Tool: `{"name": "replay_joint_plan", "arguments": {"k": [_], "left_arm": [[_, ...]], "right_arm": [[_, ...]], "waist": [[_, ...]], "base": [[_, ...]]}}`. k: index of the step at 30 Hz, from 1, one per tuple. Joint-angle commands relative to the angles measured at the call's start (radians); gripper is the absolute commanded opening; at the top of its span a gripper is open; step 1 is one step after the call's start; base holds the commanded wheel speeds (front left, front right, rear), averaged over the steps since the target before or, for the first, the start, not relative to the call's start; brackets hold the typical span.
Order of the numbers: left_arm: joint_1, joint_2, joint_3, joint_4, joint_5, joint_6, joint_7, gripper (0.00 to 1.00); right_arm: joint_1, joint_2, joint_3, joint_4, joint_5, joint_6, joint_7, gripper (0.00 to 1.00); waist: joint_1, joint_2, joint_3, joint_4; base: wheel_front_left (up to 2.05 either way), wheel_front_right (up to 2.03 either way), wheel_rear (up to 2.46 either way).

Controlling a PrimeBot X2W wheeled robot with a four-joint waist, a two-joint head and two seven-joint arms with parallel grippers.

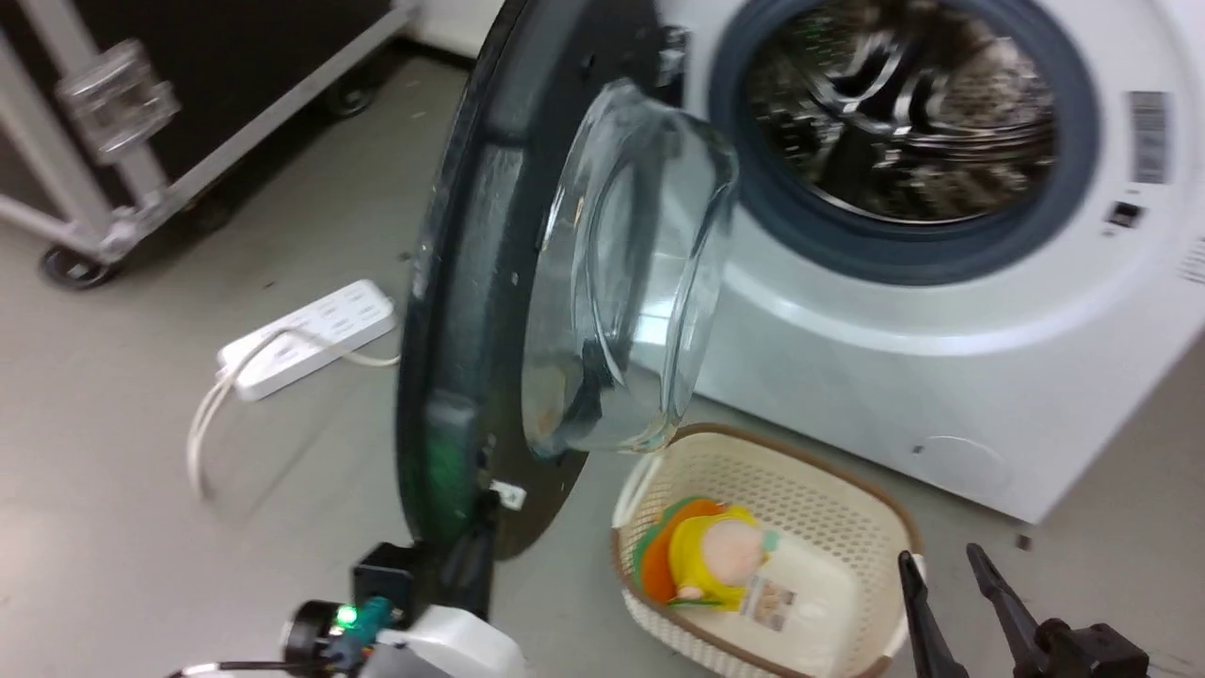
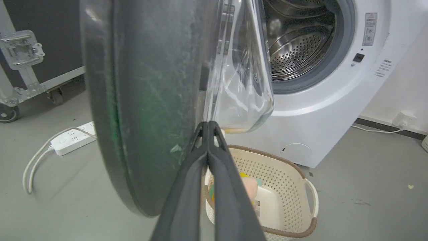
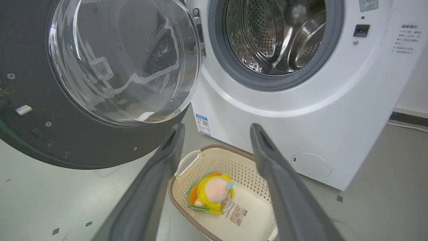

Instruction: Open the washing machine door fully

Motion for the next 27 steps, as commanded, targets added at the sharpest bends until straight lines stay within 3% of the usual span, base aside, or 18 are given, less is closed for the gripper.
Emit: {"name": "replay_joint_plan", "arguments": {"k": [1, 12, 21, 27], "left_arm": [[-0.010, 0.014, 0.015, -0.004, -0.011, 0.009, -0.006, 0.00], [-0.136, 0.123, 0.190, 0.036, -0.092, 0.031, -0.009, 0.00], [-0.324, 0.250, 0.305, 0.222, -0.166, -0.026, -0.007, 0.00], [-0.471, 0.303, 0.338, 0.383, -0.196, -0.070, -0.020, 0.00]], "right_arm": [[-0.007, -0.002, 0.004, 0.000, 0.001, 0.001, -0.001, 1.00], [-0.044, -0.070, 0.029, -0.059, -0.009, 0.001, 0.059, 1.00], [-0.069, -0.134, 0.024, -0.133, -0.008, 0.001, 0.112, 1.00], [-0.076, -0.166, 0.012, -0.176, -0.006, 0.001, 0.140, 1.00]], "waist": [[0.0001, 0.0000, 0.037, 0.047], [0.0001, 0.0000, 0.184, 0.072], [0.0001, 0.0000, 0.301, 0.039], [0.0001, 0.0000, 0.362, 0.021]], "base": [[0.00, 0.00, 0.00], [0.00, 0.00, 0.00], [0.00, 0.00, 0.00], [0.00, 0.00, 0.00]]}}
